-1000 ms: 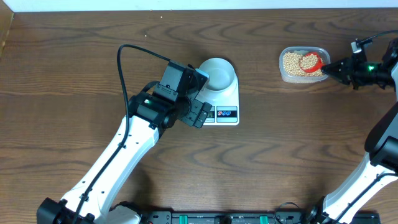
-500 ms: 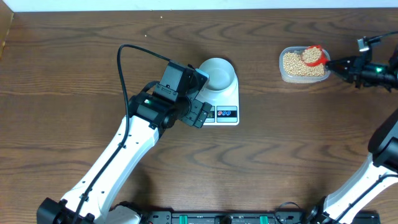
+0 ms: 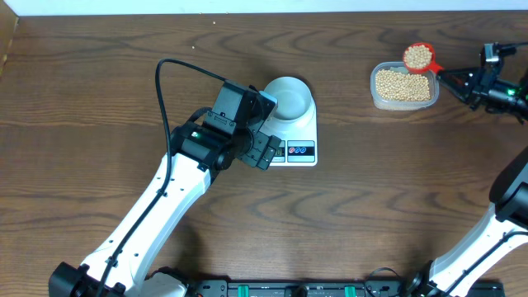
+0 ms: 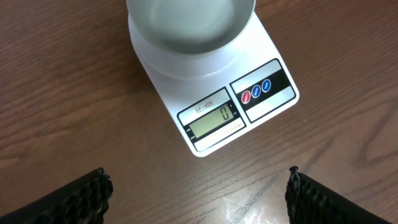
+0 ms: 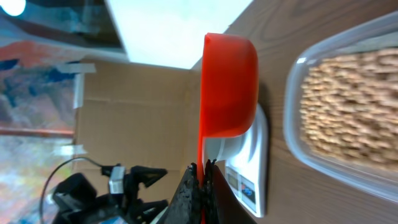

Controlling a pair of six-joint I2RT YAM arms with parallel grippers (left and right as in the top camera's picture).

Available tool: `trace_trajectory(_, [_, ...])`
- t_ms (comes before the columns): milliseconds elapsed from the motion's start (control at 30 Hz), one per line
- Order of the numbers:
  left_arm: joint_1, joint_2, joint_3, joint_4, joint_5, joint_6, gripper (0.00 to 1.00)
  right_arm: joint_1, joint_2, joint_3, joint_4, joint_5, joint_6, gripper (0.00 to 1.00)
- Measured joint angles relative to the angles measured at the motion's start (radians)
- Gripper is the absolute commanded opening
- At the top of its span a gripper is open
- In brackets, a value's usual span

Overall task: Scoop item into bowl and weigh 50g on scale
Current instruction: 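Scoop soybeans and lift the red scoop out of the tub, then carry the filled scoop left over the bowl and tip it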

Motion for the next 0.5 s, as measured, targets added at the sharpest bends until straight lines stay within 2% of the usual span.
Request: trace_trajectory(500, [0.000,0.000,0.000,0.000,0.000,0.000,0.91,0.174,0.000,0.000,0.000,-0.043,0.000,0.01])
